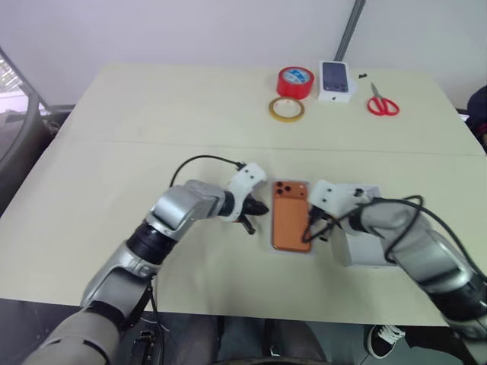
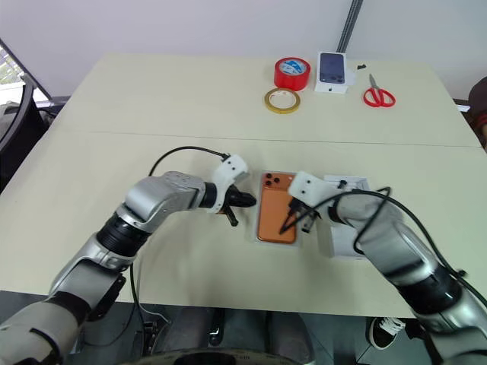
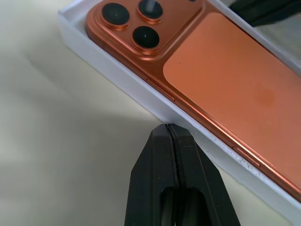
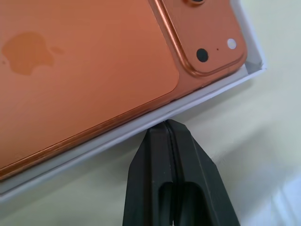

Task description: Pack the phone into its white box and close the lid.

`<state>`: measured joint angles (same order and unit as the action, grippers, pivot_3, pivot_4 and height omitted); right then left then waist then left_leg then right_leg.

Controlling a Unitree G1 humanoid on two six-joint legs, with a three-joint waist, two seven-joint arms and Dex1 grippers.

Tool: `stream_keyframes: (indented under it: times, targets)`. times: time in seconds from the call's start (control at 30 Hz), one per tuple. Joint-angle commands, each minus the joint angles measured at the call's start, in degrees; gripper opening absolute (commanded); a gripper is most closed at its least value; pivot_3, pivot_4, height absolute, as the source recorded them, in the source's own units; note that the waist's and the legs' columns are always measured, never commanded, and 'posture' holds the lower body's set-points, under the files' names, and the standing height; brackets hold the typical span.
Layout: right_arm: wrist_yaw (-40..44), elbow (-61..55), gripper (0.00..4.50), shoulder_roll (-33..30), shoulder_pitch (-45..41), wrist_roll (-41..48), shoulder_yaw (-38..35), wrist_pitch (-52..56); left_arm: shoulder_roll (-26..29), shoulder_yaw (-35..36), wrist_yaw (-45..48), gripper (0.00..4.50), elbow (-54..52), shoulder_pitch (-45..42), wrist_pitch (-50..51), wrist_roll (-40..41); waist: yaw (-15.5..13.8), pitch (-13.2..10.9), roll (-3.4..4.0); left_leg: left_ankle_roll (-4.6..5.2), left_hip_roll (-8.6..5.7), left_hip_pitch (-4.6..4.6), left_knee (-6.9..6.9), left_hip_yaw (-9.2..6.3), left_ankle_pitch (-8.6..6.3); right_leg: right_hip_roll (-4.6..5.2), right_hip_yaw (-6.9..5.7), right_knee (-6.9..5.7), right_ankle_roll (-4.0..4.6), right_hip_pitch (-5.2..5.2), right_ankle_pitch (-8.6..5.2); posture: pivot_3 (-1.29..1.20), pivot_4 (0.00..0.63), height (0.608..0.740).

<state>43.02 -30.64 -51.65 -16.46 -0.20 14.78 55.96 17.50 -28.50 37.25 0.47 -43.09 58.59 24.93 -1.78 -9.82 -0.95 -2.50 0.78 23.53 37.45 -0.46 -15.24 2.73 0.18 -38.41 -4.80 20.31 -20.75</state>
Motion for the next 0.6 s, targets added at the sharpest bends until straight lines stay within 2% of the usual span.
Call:
stream_keyframes:
  times: [0.03,0.2,0.37,0.5,0.6]
  targets:
    - [2.06,-7.54,0.0,-1.73,3.77,3.32,-3.76,1.28,-4.56,-4.03,3.7,0.01,-3.15,-1.32,0.19,0.82,0.0,0.0,0.0,0.0,0.01,0.0,0.02,0.0,0.0,-0.01,0.0,-0.01,0.0,0.0,0.0,0.0,0.15,0.74]
    - [1.34,-9.6,0.0,-3.65,9.15,3.54,-7.25,2.2,-6.85,-4.4,4.81,0.01,-2.13,-1.5,0.79,-0.63,0.11,0.02,0.03,0.27,0.05,-0.05,0.02,-0.01,-0.15,-0.06,0.01,-0.1,0.0,0.0,0.0,0.0,0.15,0.74]
    - [0.72,-10.04,0.0,-3.33,10.21,3.47,-8.24,2.81,-7.72,-3.68,4.61,0.01,-0.37,-1.27,0.93,-2.24,0.08,0.02,0.03,0.28,0.04,-0.05,0.04,-0.01,-0.15,-0.06,0.01,-0.11,0.0,-0.01,0.0,0.0,0.15,0.74]
    - [1.03,-10.14,0.0,-4.89,11.16,3.34,-10.84,2.14,-6.45,-1.69,5.1,0.01,-1.04,-0.94,1.04,-2.47,0.01,0.02,0.04,0.28,0.04,-0.05,0.08,-0.01,-0.15,-0.06,0.01,-0.11,0.0,-0.03,0.0,0.0,0.15,0.74]
    - [4.67,-12.24,0.0,-6.66,13.23,6.53,-17.82,1.81,-3.7,2.66,5.36,0.01,-1.87,-0.58,1.61,-1.61,0.13,0.0,0.08,0.28,0.04,-0.02,0.1,-0.01,-0.15,-0.06,0.01,-0.13,0.0,0.01,0.0,0.0,0.15,0.74]
